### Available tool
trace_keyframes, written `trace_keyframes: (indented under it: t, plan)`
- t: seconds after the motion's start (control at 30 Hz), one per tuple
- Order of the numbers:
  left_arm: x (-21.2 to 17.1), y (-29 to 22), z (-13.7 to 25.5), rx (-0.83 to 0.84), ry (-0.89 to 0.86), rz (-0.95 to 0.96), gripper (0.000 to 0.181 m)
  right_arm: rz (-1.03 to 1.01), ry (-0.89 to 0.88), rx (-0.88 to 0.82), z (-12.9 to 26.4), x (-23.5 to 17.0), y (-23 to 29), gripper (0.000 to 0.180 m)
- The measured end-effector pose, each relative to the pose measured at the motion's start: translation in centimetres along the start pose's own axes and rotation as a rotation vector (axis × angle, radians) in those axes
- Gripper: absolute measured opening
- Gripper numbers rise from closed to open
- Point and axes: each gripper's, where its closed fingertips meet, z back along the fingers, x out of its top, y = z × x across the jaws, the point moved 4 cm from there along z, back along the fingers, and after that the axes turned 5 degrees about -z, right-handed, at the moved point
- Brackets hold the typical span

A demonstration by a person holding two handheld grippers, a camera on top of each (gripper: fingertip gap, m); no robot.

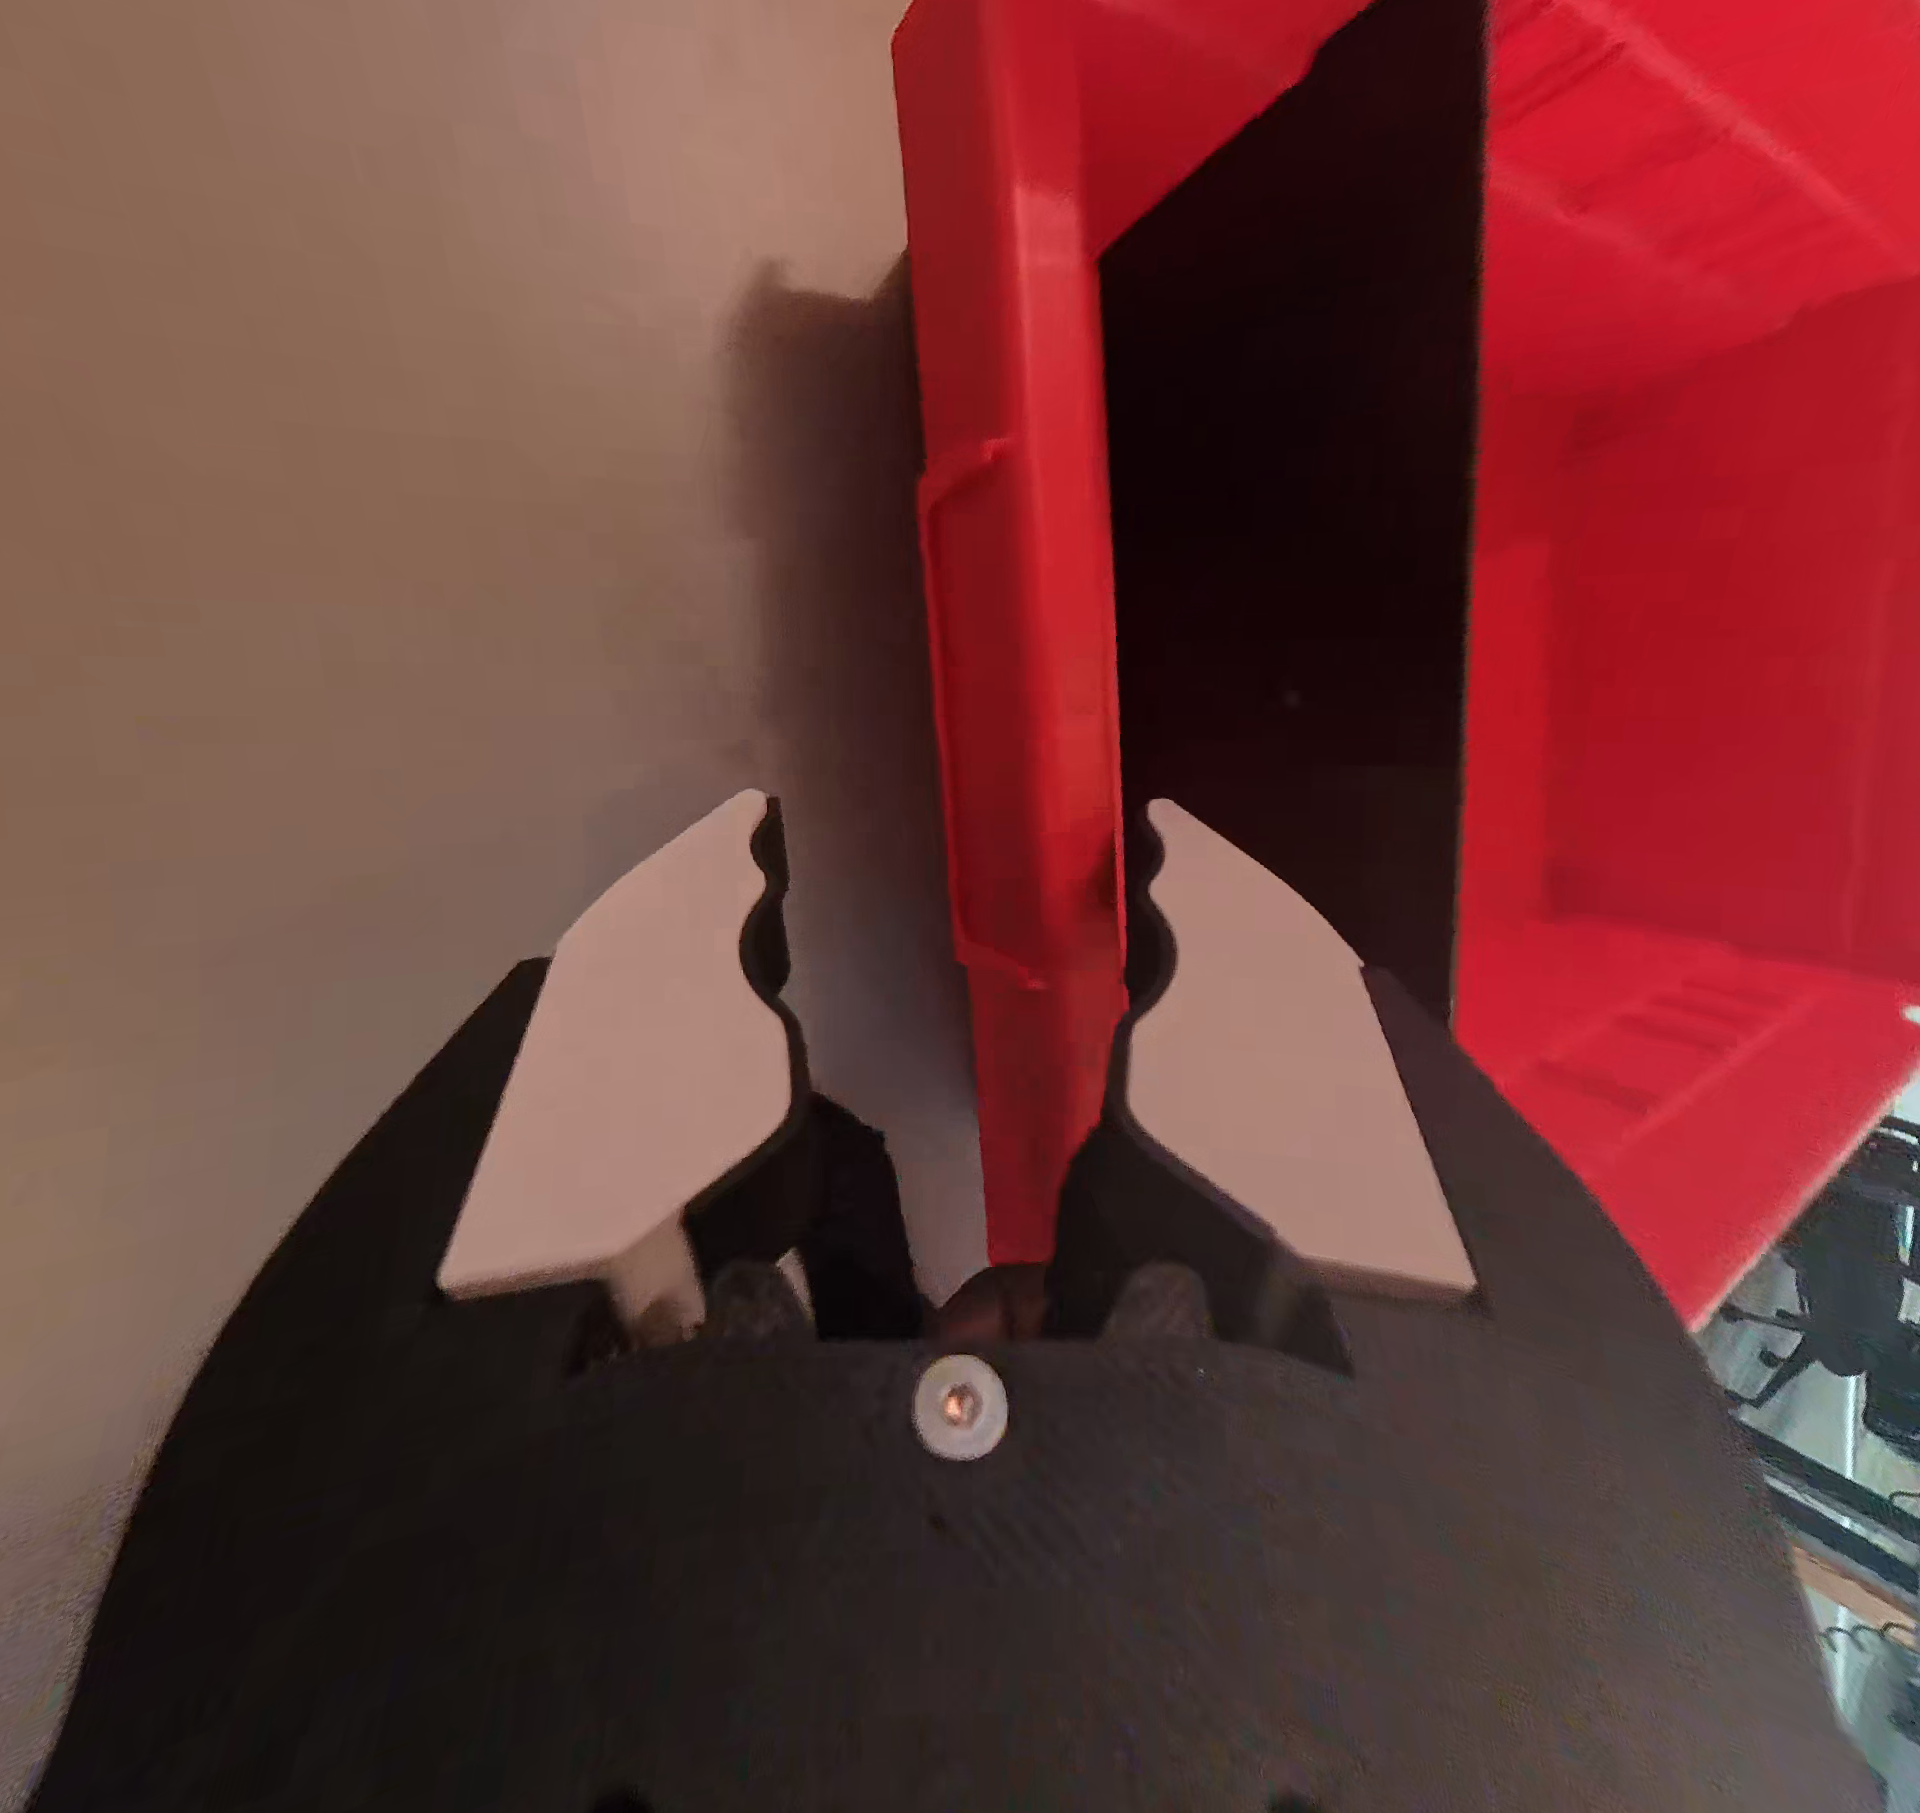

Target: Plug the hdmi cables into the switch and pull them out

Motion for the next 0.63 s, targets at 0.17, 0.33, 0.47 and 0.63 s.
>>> trace_keyframes:
  t: [0.17,0.33,0.47,0.63]
  plan:
    - [-1.6,0.9,-3.6,-0.046,0.126,-0.042,0.037,0.041,0.050,0.041,-1.3,0.3,-0.7,0.051]
    - [-2.5,1.4,-3.5,-0.043,0.190,-0.087,0.032,0.130,0.153,0.006,-2.0,-0.7,-1.9,0.031]
    - [-4.1,1.7,-2.4,-0.024,0.218,-0.051,0.034,0.135,0.205,-0.007,-1.8,-2.7,-3.4,0.032]
    - [-6.9,1.6,-0.1,-0.002,0.240,-0.015,0.035,0.114,0.286,-0.064,-0.8,-7.0,-5.9,0.034]
